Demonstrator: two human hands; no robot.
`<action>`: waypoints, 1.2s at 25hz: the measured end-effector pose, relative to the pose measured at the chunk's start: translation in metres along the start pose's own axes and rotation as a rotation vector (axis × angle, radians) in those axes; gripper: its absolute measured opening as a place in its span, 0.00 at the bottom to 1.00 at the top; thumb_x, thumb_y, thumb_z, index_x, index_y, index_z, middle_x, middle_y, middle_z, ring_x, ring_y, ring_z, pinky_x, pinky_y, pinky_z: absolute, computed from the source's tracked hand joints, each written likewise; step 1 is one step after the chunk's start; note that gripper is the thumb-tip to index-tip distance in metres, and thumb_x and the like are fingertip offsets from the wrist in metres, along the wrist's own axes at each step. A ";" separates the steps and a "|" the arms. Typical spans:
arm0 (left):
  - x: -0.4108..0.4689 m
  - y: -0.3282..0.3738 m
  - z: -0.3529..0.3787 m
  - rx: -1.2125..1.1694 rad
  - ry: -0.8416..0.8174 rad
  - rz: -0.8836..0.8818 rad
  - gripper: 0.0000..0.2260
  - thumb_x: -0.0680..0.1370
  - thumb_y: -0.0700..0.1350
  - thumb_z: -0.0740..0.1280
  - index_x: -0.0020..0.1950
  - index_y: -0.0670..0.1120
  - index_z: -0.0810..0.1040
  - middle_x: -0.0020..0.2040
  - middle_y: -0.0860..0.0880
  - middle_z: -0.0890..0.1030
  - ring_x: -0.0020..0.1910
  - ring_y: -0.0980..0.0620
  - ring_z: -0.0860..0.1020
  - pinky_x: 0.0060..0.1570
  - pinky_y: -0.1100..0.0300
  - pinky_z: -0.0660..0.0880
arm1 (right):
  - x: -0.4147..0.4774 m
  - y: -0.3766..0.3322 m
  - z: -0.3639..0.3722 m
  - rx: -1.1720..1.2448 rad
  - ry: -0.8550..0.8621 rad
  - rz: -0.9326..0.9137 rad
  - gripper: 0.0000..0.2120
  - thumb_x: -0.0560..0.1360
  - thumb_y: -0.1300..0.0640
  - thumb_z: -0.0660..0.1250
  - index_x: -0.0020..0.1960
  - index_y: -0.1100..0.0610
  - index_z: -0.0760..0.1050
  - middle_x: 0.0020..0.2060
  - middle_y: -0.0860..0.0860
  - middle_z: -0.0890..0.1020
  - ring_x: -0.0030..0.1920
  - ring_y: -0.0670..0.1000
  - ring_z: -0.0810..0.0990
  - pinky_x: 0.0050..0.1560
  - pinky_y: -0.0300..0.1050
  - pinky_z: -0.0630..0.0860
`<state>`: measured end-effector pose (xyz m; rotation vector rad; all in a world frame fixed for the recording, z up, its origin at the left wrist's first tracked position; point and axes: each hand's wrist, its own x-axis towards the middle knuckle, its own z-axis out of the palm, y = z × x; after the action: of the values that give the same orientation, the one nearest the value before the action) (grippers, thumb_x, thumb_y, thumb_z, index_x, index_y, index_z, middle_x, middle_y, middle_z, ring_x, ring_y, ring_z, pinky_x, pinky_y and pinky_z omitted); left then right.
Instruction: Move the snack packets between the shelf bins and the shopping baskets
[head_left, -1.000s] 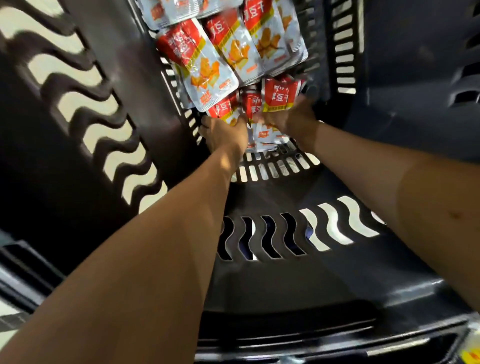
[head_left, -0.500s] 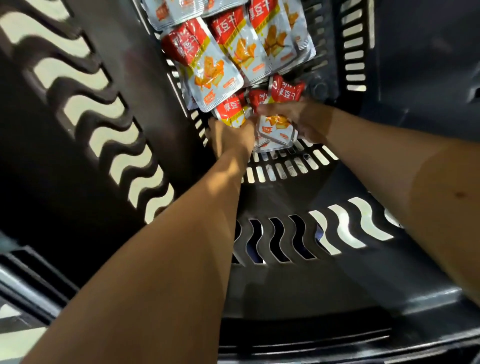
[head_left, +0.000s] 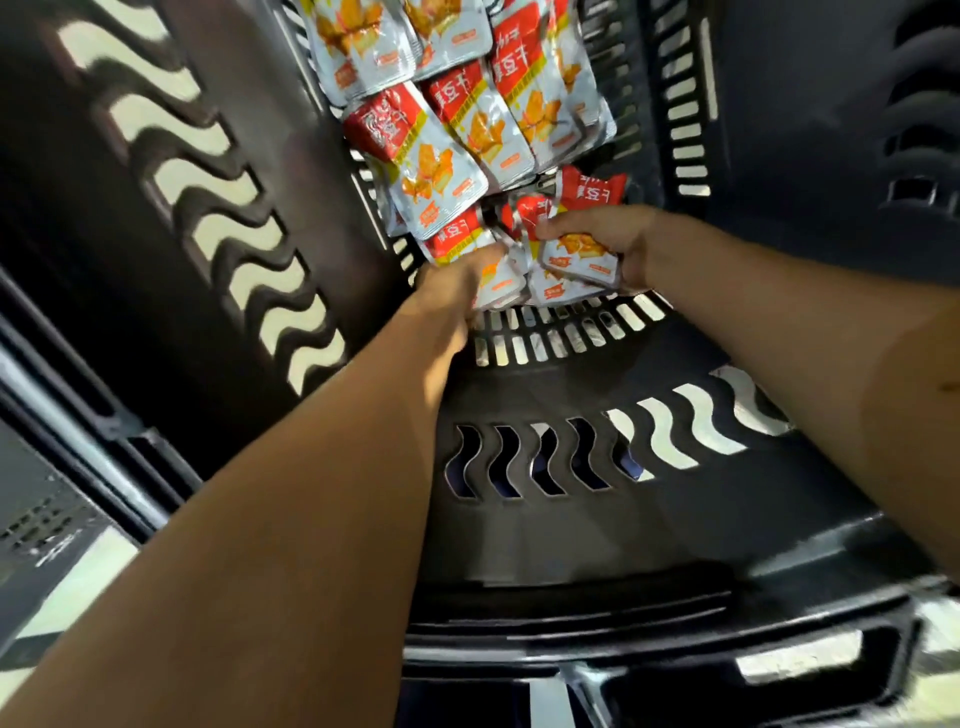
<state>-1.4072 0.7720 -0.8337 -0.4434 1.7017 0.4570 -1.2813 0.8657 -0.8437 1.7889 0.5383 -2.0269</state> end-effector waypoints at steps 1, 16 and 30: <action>-0.005 0.001 -0.003 0.041 -0.032 -0.022 0.08 0.74 0.48 0.71 0.49 0.48 0.74 0.37 0.52 0.77 0.30 0.57 0.73 0.23 0.69 0.66 | -0.004 -0.002 -0.001 -0.008 0.014 0.004 0.06 0.71 0.57 0.72 0.41 0.58 0.76 0.26 0.50 0.83 0.27 0.47 0.82 0.33 0.42 0.81; -0.082 -0.003 -0.014 -0.072 -0.209 0.005 0.09 0.78 0.36 0.63 0.38 0.44 0.71 0.23 0.51 0.76 0.22 0.55 0.76 0.23 0.64 0.75 | -0.095 -0.009 -0.009 -0.126 0.053 0.038 0.06 0.72 0.61 0.70 0.38 0.58 0.75 0.24 0.50 0.81 0.28 0.48 0.80 0.36 0.43 0.79; -0.331 0.033 -0.088 -0.161 0.005 0.348 0.05 0.71 0.39 0.74 0.43 0.47 0.79 0.49 0.44 0.83 0.47 0.45 0.81 0.55 0.49 0.77 | -0.348 -0.019 0.027 0.202 0.088 -0.278 0.09 0.74 0.64 0.66 0.35 0.57 0.72 0.20 0.48 0.78 0.21 0.45 0.76 0.29 0.38 0.75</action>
<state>-1.4420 0.7667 -0.4918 -0.2628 1.7593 0.8508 -1.2739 0.8784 -0.4947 2.0247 0.6614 -2.2645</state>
